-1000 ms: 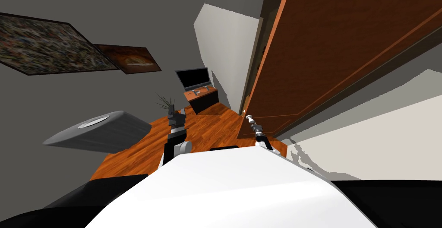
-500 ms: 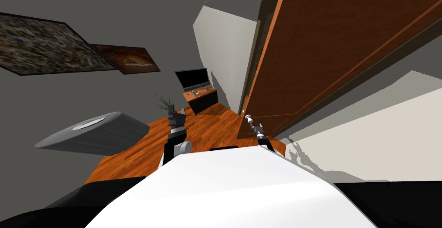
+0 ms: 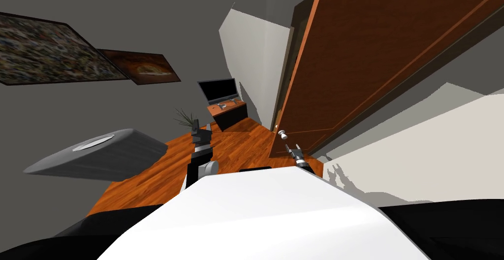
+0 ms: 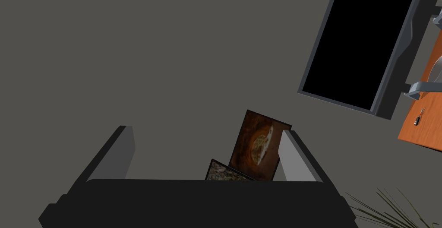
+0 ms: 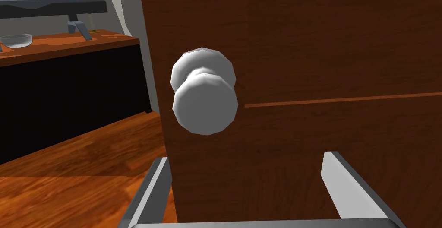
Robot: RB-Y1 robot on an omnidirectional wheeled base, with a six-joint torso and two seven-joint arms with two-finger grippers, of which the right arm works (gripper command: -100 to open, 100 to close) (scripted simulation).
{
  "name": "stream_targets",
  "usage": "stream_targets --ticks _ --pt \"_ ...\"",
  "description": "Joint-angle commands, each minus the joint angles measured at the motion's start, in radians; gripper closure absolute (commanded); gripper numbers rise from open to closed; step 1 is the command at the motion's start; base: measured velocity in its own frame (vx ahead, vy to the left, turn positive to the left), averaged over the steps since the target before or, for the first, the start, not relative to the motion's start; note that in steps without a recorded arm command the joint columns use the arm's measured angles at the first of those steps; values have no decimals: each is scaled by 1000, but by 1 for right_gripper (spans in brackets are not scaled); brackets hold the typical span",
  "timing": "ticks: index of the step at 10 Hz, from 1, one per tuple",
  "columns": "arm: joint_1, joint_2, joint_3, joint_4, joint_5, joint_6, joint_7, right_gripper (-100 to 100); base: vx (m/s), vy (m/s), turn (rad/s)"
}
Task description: Pull the door open
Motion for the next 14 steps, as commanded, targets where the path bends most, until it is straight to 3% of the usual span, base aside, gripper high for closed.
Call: stream_targets --ticks 1,2,6,7,14 --pt "30 -20 35 -12 21 -50 -32 -100 -7 -5 -50" --pt "30 -20 35 -12 21 -55 -32 -100 -5 -2 -15" --pt "90 -59 97 -37 57 -137 -88 -100 -5 -2 -28" --pt "85 -57 87 -39 51 -122 -79 -100 0 0 0" --pt "-71 -26 11 167 -16 -96 -106 -100 -7 -3 220"
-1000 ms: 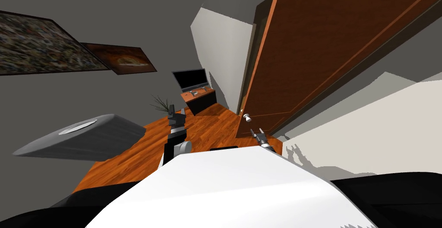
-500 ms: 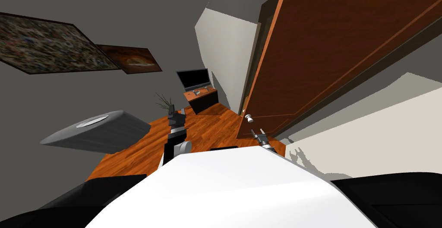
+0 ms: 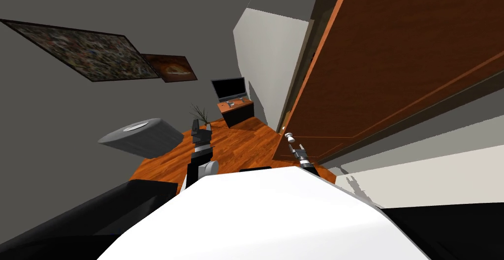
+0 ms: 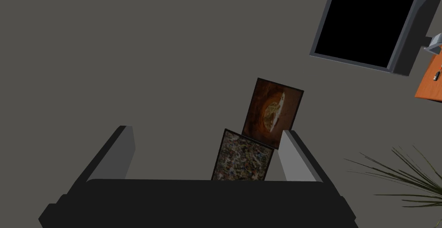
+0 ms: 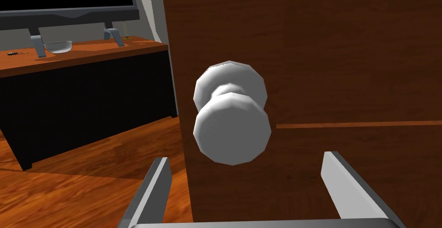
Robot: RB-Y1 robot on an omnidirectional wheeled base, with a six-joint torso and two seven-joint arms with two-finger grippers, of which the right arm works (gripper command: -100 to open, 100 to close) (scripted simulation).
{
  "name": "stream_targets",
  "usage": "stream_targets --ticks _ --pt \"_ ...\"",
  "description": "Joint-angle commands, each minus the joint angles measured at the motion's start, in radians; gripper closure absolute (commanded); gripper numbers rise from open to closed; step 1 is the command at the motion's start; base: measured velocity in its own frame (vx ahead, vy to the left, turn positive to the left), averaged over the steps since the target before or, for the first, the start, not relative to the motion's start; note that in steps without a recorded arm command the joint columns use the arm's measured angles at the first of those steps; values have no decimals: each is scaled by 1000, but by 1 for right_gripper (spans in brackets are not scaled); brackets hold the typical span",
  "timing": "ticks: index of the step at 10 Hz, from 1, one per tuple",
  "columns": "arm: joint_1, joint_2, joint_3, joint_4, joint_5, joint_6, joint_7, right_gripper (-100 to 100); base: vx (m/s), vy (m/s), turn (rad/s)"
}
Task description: Pull the door open
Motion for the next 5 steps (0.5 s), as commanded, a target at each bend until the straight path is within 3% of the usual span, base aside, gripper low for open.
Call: stream_targets --ticks 1,5 --pt "-20 4 -6 29 -6 1 -5 -100 -7 -5 71" --pt "-103 20 -47 138 -41 16 -18 -100 -14 -5 189"
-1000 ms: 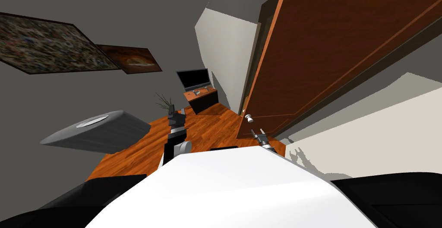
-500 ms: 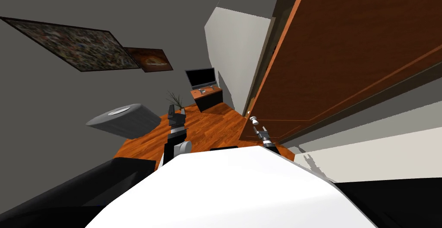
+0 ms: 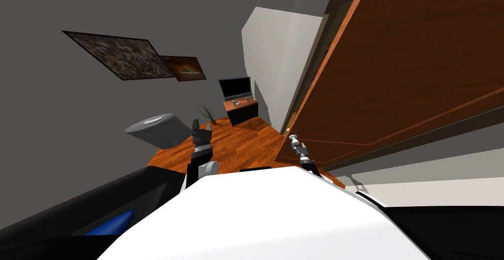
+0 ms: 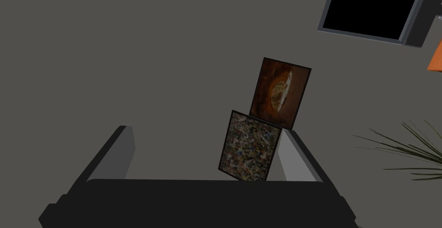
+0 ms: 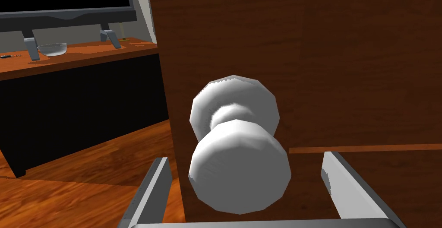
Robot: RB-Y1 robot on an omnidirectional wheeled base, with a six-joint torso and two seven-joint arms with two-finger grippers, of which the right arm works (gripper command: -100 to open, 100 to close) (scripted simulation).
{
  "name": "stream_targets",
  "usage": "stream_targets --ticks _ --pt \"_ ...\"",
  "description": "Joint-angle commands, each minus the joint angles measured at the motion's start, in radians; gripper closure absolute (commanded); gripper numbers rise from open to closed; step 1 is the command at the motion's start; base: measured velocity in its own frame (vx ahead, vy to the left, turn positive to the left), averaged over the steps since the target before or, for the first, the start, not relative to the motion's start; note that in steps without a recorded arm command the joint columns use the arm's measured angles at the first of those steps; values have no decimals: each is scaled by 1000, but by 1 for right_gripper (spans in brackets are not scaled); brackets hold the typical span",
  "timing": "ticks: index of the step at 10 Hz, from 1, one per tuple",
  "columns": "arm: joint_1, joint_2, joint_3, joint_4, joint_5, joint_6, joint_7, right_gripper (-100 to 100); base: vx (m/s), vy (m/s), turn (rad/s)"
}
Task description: Pull the door open
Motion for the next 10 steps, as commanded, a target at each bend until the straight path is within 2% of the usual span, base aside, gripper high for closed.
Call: stream_targets --ticks 1,3,4,5,10 --pt "-30 5 -14 39 -13 7 -6 -100 -18 -7 170" --pt "-54 10 -26 70 -23 11 -9 -100 -19 -8 133" --pt "-44 8 -23 55 -20 11 -5 -100 -6 -5 19" --pt "-44 8 -23 55 -20 11 -5 100 1 2 -13" --pt "-44 8 -23 55 -20 11 -5 100 0 0 0"
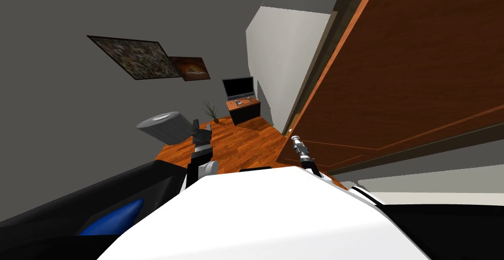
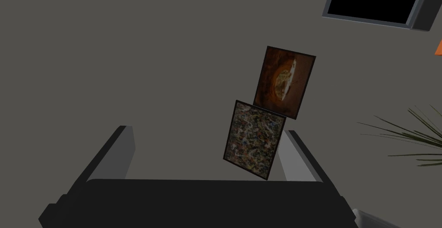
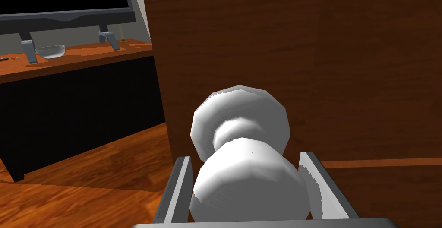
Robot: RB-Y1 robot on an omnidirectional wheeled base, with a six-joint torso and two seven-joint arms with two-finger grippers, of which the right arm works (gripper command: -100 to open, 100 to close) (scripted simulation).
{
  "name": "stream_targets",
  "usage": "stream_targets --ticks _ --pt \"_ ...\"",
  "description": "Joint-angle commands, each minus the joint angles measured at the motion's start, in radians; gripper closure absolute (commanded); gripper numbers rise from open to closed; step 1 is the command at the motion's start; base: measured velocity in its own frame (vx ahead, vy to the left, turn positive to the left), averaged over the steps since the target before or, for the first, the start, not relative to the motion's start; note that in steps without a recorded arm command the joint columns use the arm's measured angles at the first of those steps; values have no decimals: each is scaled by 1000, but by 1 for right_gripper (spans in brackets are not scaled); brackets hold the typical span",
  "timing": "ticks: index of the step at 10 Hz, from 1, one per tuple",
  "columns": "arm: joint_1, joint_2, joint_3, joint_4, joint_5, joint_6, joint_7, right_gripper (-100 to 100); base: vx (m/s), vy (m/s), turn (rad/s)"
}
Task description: Pull the door open
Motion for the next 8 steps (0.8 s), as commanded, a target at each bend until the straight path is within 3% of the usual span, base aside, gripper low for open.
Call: stream_targets --ticks 1,5,6,8 --pt "27 -12 22 -6 16 -31 -14 100 25 -7 -92" --pt "107 -48 90 -24 66 -136 -57 100 33 -12 -106" --pt "107 -48 90 -46 66 -139 -57 100 14 -17 -73" --pt "107 -48 90 -24 66 -141 -57 100 -5 -1 20"
